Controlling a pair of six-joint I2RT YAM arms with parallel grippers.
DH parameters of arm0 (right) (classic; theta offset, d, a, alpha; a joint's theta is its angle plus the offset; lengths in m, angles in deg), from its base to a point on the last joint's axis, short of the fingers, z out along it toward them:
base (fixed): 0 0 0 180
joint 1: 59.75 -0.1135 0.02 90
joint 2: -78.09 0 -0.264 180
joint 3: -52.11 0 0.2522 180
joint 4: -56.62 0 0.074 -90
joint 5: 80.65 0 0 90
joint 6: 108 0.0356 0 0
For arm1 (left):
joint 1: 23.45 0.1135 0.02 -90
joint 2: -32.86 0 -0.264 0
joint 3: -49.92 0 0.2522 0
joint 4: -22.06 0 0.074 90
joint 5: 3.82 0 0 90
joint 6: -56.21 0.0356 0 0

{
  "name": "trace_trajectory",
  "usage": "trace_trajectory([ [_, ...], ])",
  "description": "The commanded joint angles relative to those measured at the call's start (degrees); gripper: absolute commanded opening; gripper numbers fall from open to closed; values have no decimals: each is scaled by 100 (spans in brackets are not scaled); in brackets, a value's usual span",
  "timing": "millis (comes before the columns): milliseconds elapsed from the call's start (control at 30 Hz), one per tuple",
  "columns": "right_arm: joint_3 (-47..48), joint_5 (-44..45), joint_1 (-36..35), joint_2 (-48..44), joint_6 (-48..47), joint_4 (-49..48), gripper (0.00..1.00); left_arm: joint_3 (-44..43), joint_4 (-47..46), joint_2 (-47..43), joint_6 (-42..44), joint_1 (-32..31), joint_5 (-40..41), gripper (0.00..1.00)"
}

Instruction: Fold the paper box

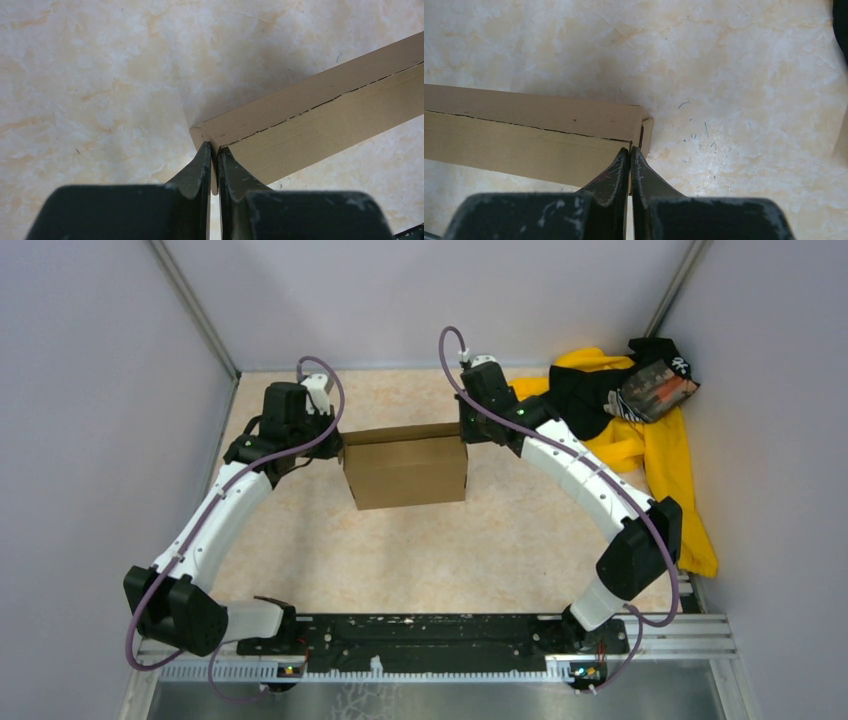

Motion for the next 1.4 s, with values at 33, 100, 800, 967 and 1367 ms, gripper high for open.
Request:
trace_trajectory([
  [33,-111,-579,-180,-177,170,-257,0,-127,27,82,-215,-114,-348,10],
  [100,-130,-586,-179,-177,174,-289,0,-136,37,74,-216,-111,-332,10],
  [800,-130,-646,-180,-156,181,-316,0,-359,157,100,-342,-120,-244,8],
  [967,-125,-647,-176,-152,179,-296,0,-486,244,192,-396,-123,-273,9],
  [1367,-201,-657,-180,-169,173,-337,0,-921,541,399,-392,-118,-308,9],
])
